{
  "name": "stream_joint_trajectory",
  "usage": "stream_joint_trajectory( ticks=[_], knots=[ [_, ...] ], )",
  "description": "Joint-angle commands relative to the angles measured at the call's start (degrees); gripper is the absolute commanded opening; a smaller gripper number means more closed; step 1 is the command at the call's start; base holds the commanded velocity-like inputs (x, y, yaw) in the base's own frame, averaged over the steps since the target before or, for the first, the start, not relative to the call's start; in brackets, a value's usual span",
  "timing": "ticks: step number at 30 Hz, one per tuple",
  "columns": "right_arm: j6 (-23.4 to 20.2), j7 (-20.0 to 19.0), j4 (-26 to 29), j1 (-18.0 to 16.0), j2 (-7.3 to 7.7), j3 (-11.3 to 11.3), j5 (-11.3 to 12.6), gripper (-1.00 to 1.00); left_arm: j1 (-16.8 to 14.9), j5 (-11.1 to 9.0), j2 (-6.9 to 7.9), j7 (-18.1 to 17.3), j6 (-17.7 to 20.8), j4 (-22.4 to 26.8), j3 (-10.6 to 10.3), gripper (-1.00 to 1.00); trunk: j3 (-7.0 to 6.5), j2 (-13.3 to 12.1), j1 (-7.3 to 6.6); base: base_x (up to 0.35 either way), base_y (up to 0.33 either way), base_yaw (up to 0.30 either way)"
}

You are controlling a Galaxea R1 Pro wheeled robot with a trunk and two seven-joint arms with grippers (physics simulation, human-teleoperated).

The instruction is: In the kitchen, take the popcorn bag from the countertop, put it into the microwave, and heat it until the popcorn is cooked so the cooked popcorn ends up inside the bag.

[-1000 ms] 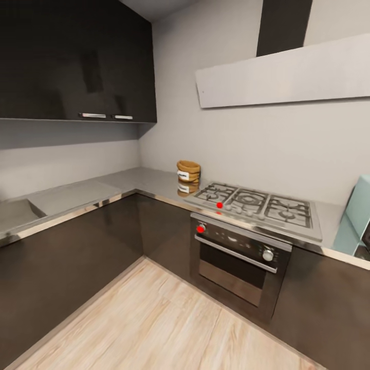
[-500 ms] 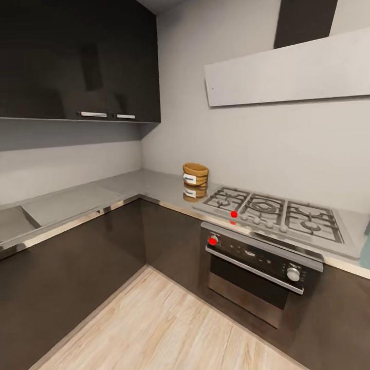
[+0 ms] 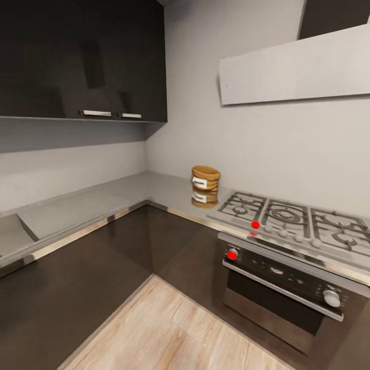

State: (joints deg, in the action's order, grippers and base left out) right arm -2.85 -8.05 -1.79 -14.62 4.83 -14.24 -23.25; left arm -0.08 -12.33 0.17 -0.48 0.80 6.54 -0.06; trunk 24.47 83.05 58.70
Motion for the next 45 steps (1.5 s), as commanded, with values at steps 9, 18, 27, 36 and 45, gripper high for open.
stream_joint_trajectory(
  ticks=[9,18,27,36,45],
  knots=[
    [0.1,-0.1,-0.1,-0.1,-0.17,-0.5,-0.5,1.0,0.0,-0.4,0.0,-0.1,0.1,0.0,-0.1,1.0,0.06,0.0,0.03,0.297,0.226,0.0],
    [0.1,-0.1,-0.1,-0.1,-0.25,-0.4,-0.5,1.0,0.0,-0.4,0.0,0.0,0.1,0.0,-0.1,1.0,0.06,0.0,0.03,0.293,0.233,-0.086],
    [0.1,-0.1,-0.1,-0.1,-0.18,-0.5,-0.5,1.0,0.0,-0.4,0.0,0.0,0.1,0.0,-0.1,1.0,0.06,0.0,0.03,0.288,0.238,-0.239],
    [0.1,-0.1,-0.1,-0.1,-0.17,-0.5,-0.5,1.0,0.0,-0.4,-0.06,0.0,0.0,0.0,-0.1,1.0,0.06,0.0,0.03,0.286,0.239,-0.243],
    [0.1,-0.1,-0.1,-0.1,-0.02,-0.5,-0.4,1.0,0.0,-0.4,-0.08,0.0,-0.5,0.0,-0.1,1.0,0.06,0.0,0.03,0.284,0.239,-0.243]
  ],
)
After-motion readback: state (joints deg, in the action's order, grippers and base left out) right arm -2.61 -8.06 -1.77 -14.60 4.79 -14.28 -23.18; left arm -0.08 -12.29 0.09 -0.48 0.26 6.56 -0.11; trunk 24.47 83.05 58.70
